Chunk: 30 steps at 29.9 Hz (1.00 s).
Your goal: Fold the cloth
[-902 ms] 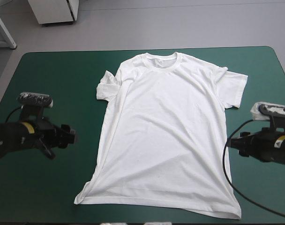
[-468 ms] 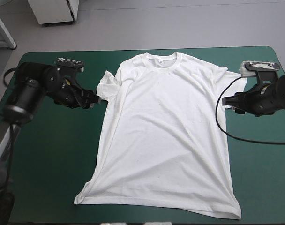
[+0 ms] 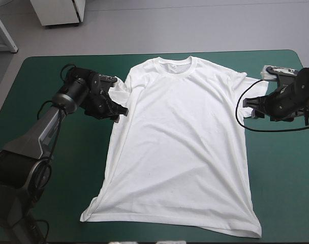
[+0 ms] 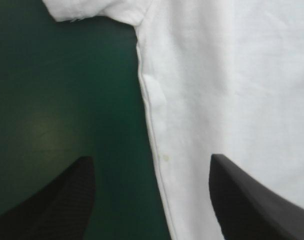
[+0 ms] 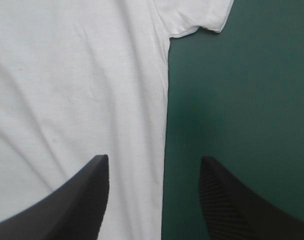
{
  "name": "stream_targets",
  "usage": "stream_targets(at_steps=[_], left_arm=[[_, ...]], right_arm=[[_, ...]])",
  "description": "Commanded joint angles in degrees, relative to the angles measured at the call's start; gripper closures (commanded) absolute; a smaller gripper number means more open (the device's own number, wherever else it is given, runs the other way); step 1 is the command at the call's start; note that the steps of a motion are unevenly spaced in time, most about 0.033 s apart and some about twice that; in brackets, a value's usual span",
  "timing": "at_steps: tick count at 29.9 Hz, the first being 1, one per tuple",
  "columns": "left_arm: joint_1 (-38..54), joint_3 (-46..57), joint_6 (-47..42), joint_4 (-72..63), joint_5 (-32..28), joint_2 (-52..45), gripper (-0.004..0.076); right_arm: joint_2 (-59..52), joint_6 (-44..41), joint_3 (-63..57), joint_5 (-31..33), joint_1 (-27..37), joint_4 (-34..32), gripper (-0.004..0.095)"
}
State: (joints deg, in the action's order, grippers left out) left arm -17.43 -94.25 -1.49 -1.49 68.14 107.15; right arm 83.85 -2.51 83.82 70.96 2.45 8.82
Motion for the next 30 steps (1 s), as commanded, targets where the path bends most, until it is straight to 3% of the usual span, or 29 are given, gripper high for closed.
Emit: stream_targets(at_steps=[1,7,13,20,23,26,30], left_arm=[[-0.3,-3.3,-0.6,-0.5,-1.5,1.1,0.0252],[-0.3,-8.1,-0.6,-0.5,-2.1,6.7,0.0253],[-0.3,-12.0,-0.5,-0.6,-2.4,10.8,0.0327],[-0.3,-12.1,-0.5,-0.7,-2.2,12.5,0.0360],[-0.4,-11.9,0.0,-0.9,-1.1,13.4,0.0479],[-0.7,-11.9,2.5,-1.9,0.2,14.1,0.0734],[-1.1,-11.9,2.6,-2.0,-0.6,14.1,0.0732]], right_arm=[[-1.3,0.6,2.0,-2.0,0.5,0.5,0.0400],[-0.9,0.8,2.0,-2.0,0.5,0.5,0.0444],[-0.9,0.9,2.0,-2.1,0.5,0.3,0.0446],[-0.9,0.9,2.0,-2.5,0.5,0.3,0.0445],[-0.9,0.9,2.0,-2.6,0.5,0.3,0.0445],[-0.9,1.0,2.0,-2.5,0.4,0.3,0.0445],[-0.8,1.0,2.0,-2.8,-0.8,0.3,0.0445]])
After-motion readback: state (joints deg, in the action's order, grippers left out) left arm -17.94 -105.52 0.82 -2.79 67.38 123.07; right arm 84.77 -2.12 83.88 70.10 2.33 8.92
